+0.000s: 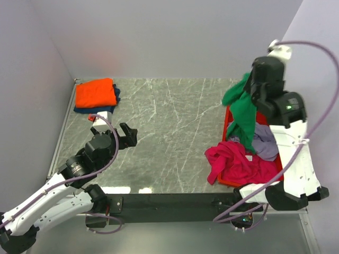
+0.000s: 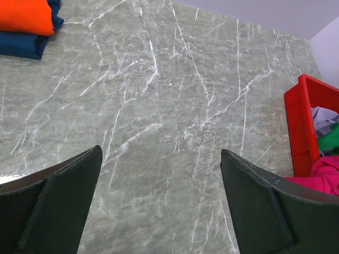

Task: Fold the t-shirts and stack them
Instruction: Move the tshirt to the center of the board

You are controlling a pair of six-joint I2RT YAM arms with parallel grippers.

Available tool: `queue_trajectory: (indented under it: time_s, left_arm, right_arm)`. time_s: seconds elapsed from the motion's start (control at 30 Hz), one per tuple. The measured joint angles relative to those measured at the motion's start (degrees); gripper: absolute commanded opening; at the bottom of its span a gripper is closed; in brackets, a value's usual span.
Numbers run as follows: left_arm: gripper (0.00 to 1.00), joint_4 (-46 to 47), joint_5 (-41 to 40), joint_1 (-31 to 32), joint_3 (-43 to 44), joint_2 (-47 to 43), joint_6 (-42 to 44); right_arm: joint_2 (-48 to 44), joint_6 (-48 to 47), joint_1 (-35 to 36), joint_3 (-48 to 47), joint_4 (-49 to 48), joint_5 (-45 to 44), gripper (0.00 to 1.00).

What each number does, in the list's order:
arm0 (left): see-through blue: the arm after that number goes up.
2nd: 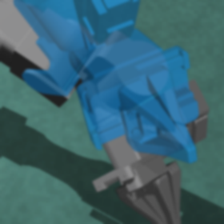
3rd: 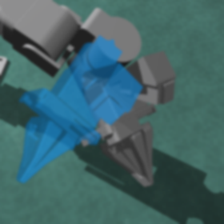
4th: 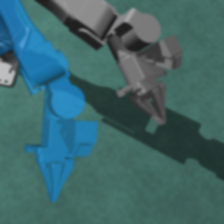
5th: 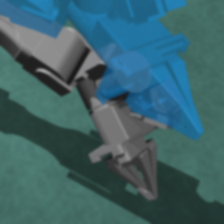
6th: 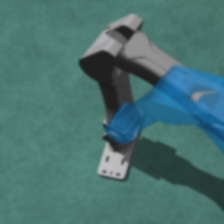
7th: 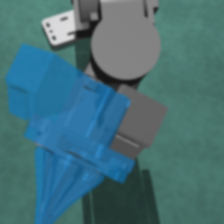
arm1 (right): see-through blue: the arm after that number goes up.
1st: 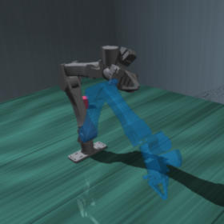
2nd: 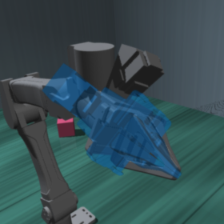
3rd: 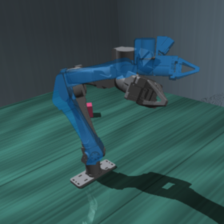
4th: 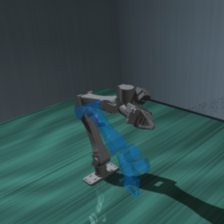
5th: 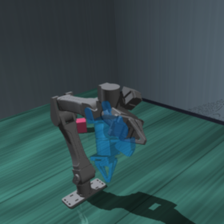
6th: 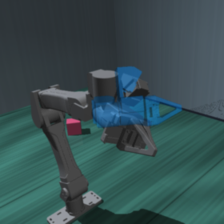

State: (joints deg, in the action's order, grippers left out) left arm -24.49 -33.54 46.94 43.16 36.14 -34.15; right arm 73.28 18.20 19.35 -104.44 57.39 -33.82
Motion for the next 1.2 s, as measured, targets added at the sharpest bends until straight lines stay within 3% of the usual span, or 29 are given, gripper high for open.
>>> queue_trajectory:
  time_s: [0.13,0.27,0.47,0.63,0.9,0.93,0.97,1.0,1.07,1.1,1.2]
  left_arm:
    - [0.99,-0.2,-0.4,0.3,-0.2,-0.3,0.0]
    - [0.99,-0.2,-0.8,0.5,-0.3,-0.7,0.0]
    - [0.99,-0.2,-1.2,0.5,-0.4,-0.7,0.0]
    - [0.99,-0.2,-1.5,0.5,-0.4,-0.7,0.0]
    - [0.99,-0.2,-2.0,0.6,-0.5,-0.7,-0.2]
    - [0.99,-0.2,-2.0,0.6,-0.5,-0.7,-0.2]
    - [0.99,-0.3,-2.0,0.6,-0.5,-0.7,-0.2]
    - [0.99,-0.2,-2.1,0.6,-0.6,-0.7,-0.2]
    - [0.99,-0.3,-2.3,0.6,-0.7,-0.7,-0.2]
    - [0.99,-0.3,-2.3,0.6,-0.8,-0.7,-0.2]
    - [0.99,-0.3,-2.3,0.6,-0.8,-0.7,-0.2]
  right_arm:
    - [5.5,-3.1,0.0,-18.7,2.6,-0.9,0.0]
    - [9.9,-5.5,0.0,-29.5,2.1,1.7,0.0]
    - [7.6,-6.6,1.7,-22.5,-4.8,16.7,0.0]
    - [6.8,-6.7,7.8,-19.1,-10.7,30.6,0.0]
    - [10.6,-8.8,22.1,-22.5,-15.0,38.7,0.01]
    - [10.6,-8.7,22.9,-20.6,-15.8,38.6,0.13]
    - [10.4,-8.3,23.3,-18.4,-16.3,38.3,0.32]
    - [9.9,-7.8,23.5,-15.6,-17.3,37.7,0.61]
    - [8.7,-6.5,23.7,-8.1,-17.8,35.3,0.84]
    - [7.9,-5.6,23.8,-3.5,-18.3,33.0,0.88]
    - [6.5,-2.6,23.8,8.9,-17.3,25.9,0.89]
